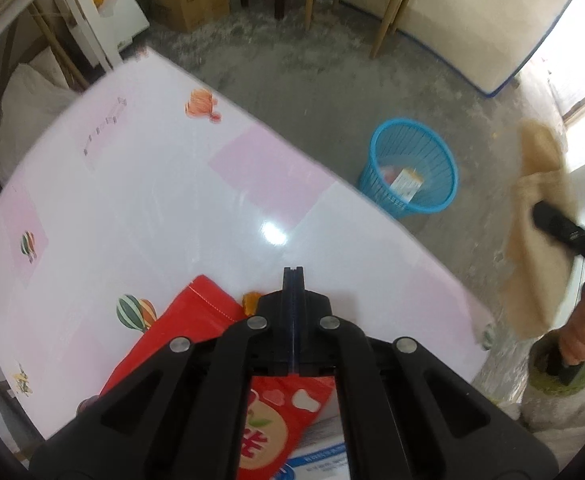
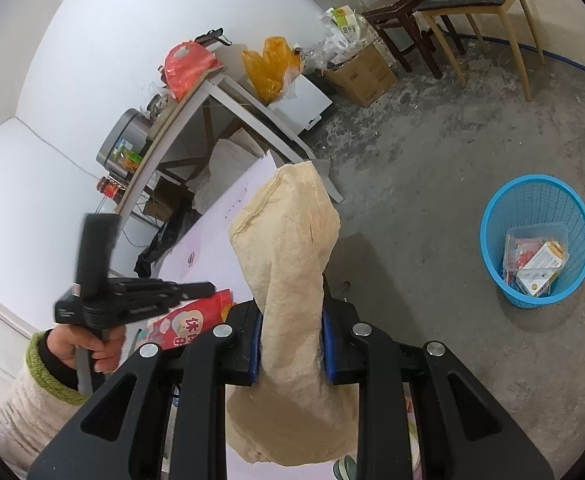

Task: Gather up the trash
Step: 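Grasp the small orange piece with the left tool while the right tool holds the tan bag, then carry the orange piece and tan bag over the blue wastebasket with both tools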

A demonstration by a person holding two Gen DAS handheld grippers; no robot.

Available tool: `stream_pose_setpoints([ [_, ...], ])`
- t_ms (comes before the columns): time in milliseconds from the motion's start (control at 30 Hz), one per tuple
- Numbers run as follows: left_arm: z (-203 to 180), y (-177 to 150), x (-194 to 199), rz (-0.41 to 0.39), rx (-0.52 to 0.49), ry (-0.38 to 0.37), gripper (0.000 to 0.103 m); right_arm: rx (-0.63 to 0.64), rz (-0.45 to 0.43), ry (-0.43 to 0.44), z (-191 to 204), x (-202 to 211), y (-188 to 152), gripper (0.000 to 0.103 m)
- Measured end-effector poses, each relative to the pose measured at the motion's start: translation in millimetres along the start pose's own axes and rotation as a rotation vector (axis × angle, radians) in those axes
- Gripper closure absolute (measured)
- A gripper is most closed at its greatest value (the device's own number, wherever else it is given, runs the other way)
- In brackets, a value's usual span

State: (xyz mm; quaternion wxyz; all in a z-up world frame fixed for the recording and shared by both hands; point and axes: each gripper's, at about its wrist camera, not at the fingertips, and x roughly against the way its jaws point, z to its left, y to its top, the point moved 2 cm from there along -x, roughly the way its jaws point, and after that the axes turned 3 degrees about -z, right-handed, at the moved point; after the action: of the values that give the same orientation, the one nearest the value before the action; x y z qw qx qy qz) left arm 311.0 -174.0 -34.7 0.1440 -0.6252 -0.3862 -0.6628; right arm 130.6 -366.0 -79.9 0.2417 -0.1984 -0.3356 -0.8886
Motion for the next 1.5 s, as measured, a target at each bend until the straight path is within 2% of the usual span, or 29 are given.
stream_pose_setpoints([
  [133, -12.7, 3.9, 19.0, -0.035, -0.033, -0.002, 0.103, -0.005, -0.004, 0.007, -2.7, 2.4, 0.1, 0.08],
  [233, -17.5, 5.4, 13.1, 0.001, -0.046, 0.012, 0.103, -0.003, 0.001, 0.017, -2.7, 3.6, -0.9, 0.08],
  [300, -16.0, 6.0, 4.4, 0.037, -0.018, 0.023, 0.103, 0.0, 0.004, 0.024, -1.7, 4.9, -2.3, 0.08],
  [367, -12.2, 0.0, -5.4, 0.073, 0.012, 0.012, 0.096, 0.0, 0.005, 0.025, -2.0, 5.8, -2.9, 0.08],
  [433, -4.0, -7.7, -13.9, 0.11, 0.061, 0.009, 0.076, -0.005, 0.003, 0.027, -3.9, 7.8, -2.7, 0.08],
  [500, 5.6, -14.6, -21.8, 0.133, 0.105, 0.002, 0.071, -0.007, -0.002, 0.028, -5.0, 8.9, -2.0, 0.08],
  [667, 23.3, -24.8, -44.9, 0.207, 0.209, -0.038, 0.07, -0.016, -0.003, 0.033, -8.8, 8.8, -3.0, 0.08],
  [800, 29.4, -28.4, -57.3, 0.219, 0.238, -0.032, 0.072, -0.018, -0.003, 0.033, -10.4, 9.2, -3.2, 0.08],
  [867, 29.6, -29.3, -58.2, 0.205, 0.238, -0.022, 0.077, -0.018, -0.004, 0.033, -10.8, 9.5, -2.9, 0.08],
  [933, 30.7, -29.8, -58.1, 0.192, 0.234, -0.013, 0.09, -0.018, -0.008, 0.03, -12.4, 10.1, -3.0, 0.08],
  [1033, 30.9, -31.8, -54.4, 0.157, 0.228, -0.008, 0.099, -0.027, -0.006, 0.028, -16.6, 9.7, -3.2, 0.08],
  [1167, 30.0, -29.5, -33.3, 0.1, 0.225, 0.002, 0.101, -0.033, -0.007, 0.032, -20.2, 9.9, -1.5, 0.08],
  [1367, 15.2, -18.5, 30.6, -0.046, 0.188, -0.021, 0.101, -0.043, -0.037, 0.031, -31.1, 17.5, 4.5, 0.08],
  [1500, -14.9, 1.0, 63.5, -0.102, 0.135, -0.075, 0.101, -0.078, -0.078, -0.037, -56.2, 34.5, 12.3, 0.08],
])
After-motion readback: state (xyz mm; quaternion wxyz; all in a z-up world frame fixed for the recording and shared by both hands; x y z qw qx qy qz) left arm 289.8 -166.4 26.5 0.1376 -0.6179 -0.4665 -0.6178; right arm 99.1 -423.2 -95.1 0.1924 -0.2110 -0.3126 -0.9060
